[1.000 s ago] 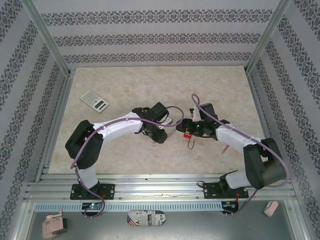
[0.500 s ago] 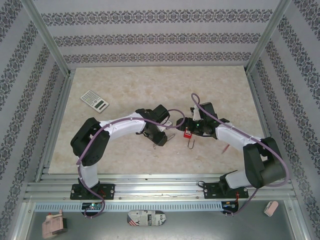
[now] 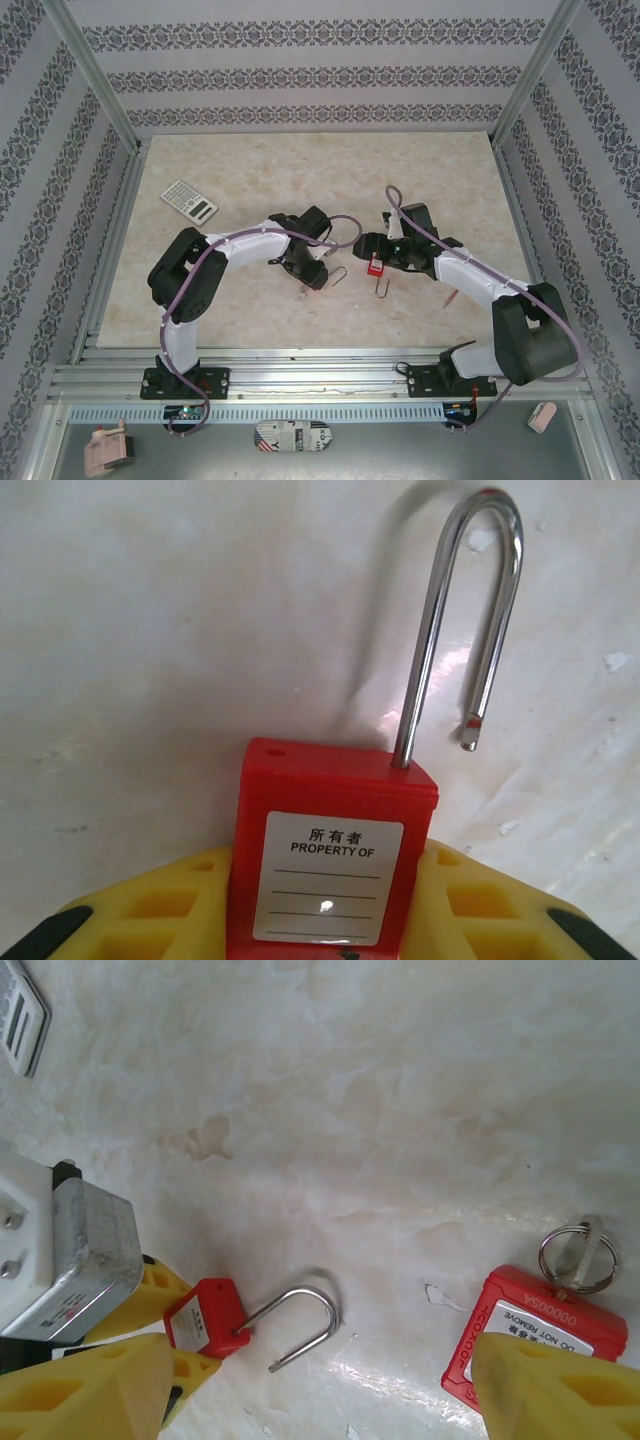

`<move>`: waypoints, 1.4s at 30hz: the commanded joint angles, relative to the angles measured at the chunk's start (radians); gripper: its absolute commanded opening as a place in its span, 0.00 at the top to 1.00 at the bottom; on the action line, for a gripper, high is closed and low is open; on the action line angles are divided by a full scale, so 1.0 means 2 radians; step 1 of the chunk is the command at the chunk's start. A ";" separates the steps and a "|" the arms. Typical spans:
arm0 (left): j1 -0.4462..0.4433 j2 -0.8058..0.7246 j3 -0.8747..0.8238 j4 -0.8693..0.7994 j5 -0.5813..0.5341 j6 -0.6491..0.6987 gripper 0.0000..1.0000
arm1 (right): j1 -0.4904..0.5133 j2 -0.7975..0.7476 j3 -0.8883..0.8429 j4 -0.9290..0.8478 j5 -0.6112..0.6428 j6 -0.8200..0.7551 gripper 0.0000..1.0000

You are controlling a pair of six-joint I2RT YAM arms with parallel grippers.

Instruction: Unlock with the key

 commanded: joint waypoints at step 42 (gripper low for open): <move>0.305 -0.328 -0.546 0.806 -0.302 0.071 0.00 | -0.111 0.059 -0.257 0.678 0.314 -0.284 0.02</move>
